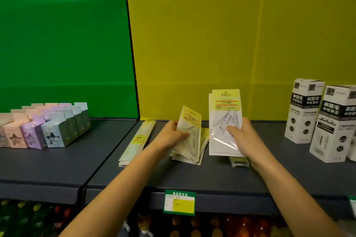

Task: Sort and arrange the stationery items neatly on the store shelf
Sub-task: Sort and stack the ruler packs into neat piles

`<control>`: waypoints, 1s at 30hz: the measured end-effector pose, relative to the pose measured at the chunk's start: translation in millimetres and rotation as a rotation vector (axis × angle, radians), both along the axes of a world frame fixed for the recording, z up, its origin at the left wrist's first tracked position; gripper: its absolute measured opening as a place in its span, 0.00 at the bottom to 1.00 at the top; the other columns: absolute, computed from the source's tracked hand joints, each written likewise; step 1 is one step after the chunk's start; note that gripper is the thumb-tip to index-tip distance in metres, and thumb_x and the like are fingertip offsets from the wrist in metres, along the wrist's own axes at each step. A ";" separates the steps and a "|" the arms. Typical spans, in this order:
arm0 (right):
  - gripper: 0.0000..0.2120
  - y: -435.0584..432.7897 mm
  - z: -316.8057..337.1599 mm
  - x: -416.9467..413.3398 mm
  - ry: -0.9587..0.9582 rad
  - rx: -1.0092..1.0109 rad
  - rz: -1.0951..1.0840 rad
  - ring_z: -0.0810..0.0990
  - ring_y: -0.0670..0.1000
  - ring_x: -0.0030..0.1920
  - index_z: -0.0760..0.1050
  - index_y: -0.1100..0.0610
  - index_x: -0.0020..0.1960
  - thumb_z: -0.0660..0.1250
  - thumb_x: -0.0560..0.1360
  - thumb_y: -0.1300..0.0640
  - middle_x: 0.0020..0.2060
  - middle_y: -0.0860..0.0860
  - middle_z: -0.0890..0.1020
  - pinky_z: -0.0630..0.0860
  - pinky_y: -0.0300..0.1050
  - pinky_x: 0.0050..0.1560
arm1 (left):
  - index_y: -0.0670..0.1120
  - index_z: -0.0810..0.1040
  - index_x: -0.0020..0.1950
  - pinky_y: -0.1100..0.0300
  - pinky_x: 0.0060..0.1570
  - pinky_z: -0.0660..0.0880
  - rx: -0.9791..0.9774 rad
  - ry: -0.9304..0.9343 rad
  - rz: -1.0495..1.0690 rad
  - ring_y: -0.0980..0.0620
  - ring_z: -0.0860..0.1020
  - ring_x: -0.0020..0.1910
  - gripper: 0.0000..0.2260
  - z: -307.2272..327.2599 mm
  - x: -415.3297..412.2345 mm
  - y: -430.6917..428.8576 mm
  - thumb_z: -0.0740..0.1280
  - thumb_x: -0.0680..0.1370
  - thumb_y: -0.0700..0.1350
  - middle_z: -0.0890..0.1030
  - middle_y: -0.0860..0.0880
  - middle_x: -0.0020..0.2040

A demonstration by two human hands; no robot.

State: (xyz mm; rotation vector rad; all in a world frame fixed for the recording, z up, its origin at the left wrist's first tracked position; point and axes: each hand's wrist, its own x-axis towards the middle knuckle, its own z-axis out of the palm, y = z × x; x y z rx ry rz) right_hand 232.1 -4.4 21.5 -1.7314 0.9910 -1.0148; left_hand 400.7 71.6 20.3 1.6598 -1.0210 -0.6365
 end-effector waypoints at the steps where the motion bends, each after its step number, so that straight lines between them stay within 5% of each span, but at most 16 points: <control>1: 0.16 -1.7 -1.7 3.7 -0.011 0.020 0.011 0.73 0.54 0.58 0.62 0.58 0.65 0.58 0.78 0.58 0.62 0.56 0.73 0.71 0.48 0.56 | 0.38 0.66 0.65 0.50 0.57 0.75 0.021 -0.035 -0.005 0.45 0.76 0.54 0.18 -4.7 0.6 -6.6 0.64 0.75 0.36 0.76 0.40 0.60; 4: 0.16 -3.4 -4.2 14.0 -0.061 0.090 0.017 0.75 0.55 0.59 0.62 0.55 0.65 0.58 0.77 0.59 0.61 0.55 0.75 0.73 0.53 0.60 | 0.41 0.66 0.66 0.46 0.63 0.71 0.123 -0.227 0.000 0.41 0.73 0.62 0.20 -14.9 4.8 -21.3 0.64 0.75 0.42 0.73 0.39 0.63; 9: 0.10 5.0 -4.8 30.3 -0.207 0.227 0.089 0.78 0.47 0.46 0.70 0.52 0.54 0.55 0.78 0.64 0.49 0.51 0.78 0.73 0.39 0.39 | 0.43 0.66 0.66 0.52 0.65 0.63 0.295 -0.423 0.013 0.40 0.64 0.67 0.20 -20.3 9.9 -31.6 0.62 0.76 0.46 0.68 0.40 0.65; 11: 0.13 7.0 -6.8 42.5 -0.227 0.249 0.090 0.79 0.48 0.46 0.72 0.51 0.53 0.53 0.79 0.65 0.49 0.51 0.80 0.74 0.39 0.40 | 0.44 0.69 0.60 0.53 0.63 0.63 0.304 -0.390 -0.017 0.42 0.62 0.67 0.14 -22.3 15.3 -34.5 0.61 0.76 0.45 0.69 0.40 0.65; 13: 0.15 5.3 -13.6 57.6 -0.215 0.263 0.060 0.79 0.54 0.54 0.69 0.56 0.63 0.53 0.79 0.65 0.58 0.55 0.78 0.77 0.43 0.43 | 0.46 0.70 0.56 0.54 0.61 0.65 0.282 -0.320 -0.005 0.42 0.64 0.67 0.09 -22.6 21.8 -36.4 0.60 0.76 0.44 0.71 0.41 0.64; 16: 0.17 2.3 -27.9 75.4 -0.201 0.288 0.001 0.77 0.57 0.58 0.66 0.57 0.66 0.53 0.78 0.65 0.61 0.57 0.76 0.78 0.51 0.53 | 0.43 0.70 0.63 0.53 0.58 0.70 0.198 -0.107 0.013 0.43 0.72 0.61 0.16 -22.4 30.7 -40.1 0.58 0.76 0.42 0.74 0.42 0.62; 21: 0.20 5.7 -40.9 91.3 -0.094 0.257 -0.095 0.75 0.58 0.59 0.67 0.59 0.64 0.54 0.73 0.67 0.63 0.54 0.71 0.77 0.52 0.57 | 0.38 0.70 0.61 0.57 0.42 0.70 0.136 0.071 -0.076 0.46 0.74 0.48 0.14 -26.6 30.8 -42.7 0.57 0.77 0.41 0.74 0.44 0.51; 25: 0.23 8.1 -43.1 94.7 -0.075 0.289 -0.124 0.73 0.59 0.61 0.63 0.60 0.65 0.53 0.71 0.69 0.64 0.55 0.71 0.72 0.55 0.64 | 0.50 0.69 0.43 0.56 0.47 0.69 0.122 0.164 -0.085 0.48 0.72 0.47 0.07 -26.6 27.8 -40.8 0.55 0.78 0.41 0.71 0.50 0.43; 27: 0.18 12.8 -38.5 90.5 -0.155 0.342 -0.103 0.76 0.58 0.58 0.65 0.59 0.62 0.54 0.73 0.69 0.61 0.58 0.75 0.74 0.56 0.60 | 0.48 0.70 0.54 0.52 0.56 0.70 0.106 0.225 -0.104 0.45 0.73 0.56 0.07 -25.2 27.5 -38.9 0.55 0.79 0.41 0.74 0.49 0.51; 30: 0.10 22.4 -30.4 82.2 -0.279 0.447 -0.055 0.78 0.55 0.54 0.65 0.63 0.59 0.54 0.78 0.67 0.54 0.53 0.77 0.76 0.50 0.54 | 0.39 0.60 0.72 0.47 0.63 0.69 0.101 0.283 -0.127 0.40 0.69 0.67 0.22 -26.3 26.9 -39.7 0.56 0.78 0.41 0.67 0.40 0.71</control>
